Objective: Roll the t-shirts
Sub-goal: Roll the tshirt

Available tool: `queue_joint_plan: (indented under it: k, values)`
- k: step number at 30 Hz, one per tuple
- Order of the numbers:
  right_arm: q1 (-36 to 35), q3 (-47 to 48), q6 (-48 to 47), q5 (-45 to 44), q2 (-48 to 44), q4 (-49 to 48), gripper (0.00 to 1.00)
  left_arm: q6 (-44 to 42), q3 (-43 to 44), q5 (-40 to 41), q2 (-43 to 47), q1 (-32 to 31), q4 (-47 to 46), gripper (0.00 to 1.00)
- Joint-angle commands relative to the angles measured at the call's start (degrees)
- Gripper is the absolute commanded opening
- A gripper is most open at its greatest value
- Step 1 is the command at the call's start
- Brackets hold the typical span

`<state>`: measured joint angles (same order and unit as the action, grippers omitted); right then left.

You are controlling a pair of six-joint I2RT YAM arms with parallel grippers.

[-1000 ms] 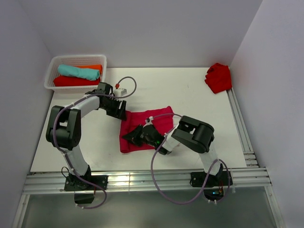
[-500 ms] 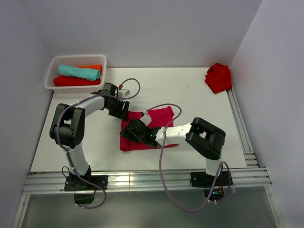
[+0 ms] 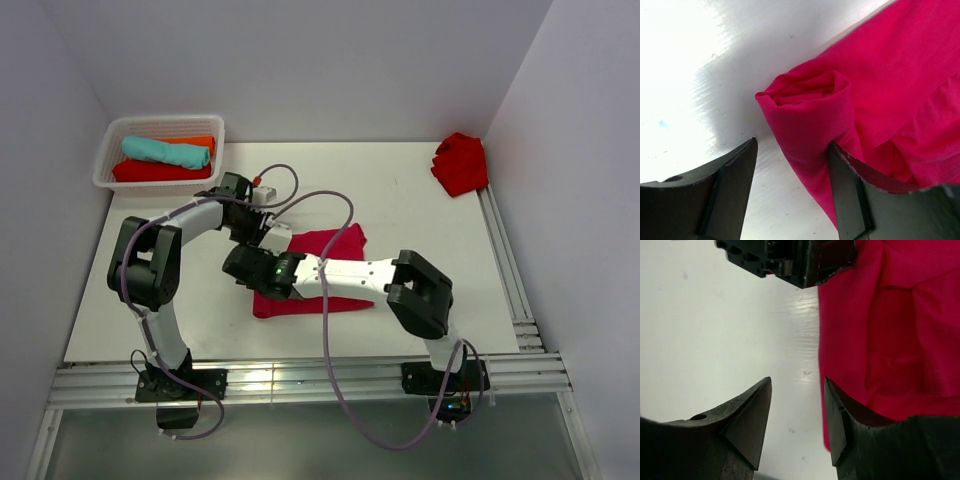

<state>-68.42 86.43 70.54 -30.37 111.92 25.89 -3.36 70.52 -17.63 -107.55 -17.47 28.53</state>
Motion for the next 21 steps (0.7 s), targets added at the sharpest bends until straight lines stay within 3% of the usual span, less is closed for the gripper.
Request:
queue_joint_plan:
  k: [1,8,21]
  values:
    - [-0.22,3.99,-3.31,-3.29,3.74,6.01,0.54,-0.07,1.20,4.09,-1.44,-0.37,-0.50,0.63]
    - [-0.22,12.52,-3.84,-2.77,11.29,13.39,0.54,-0.16,1.37,4.09,-1.17,-0.54,-0.15,0.64]
    - [-0.22,15.08,-2.43,-3.21,14.55,19.81,0.56,-0.42,4.36,2.25,-0.47,-0.63,1.08,0.66]
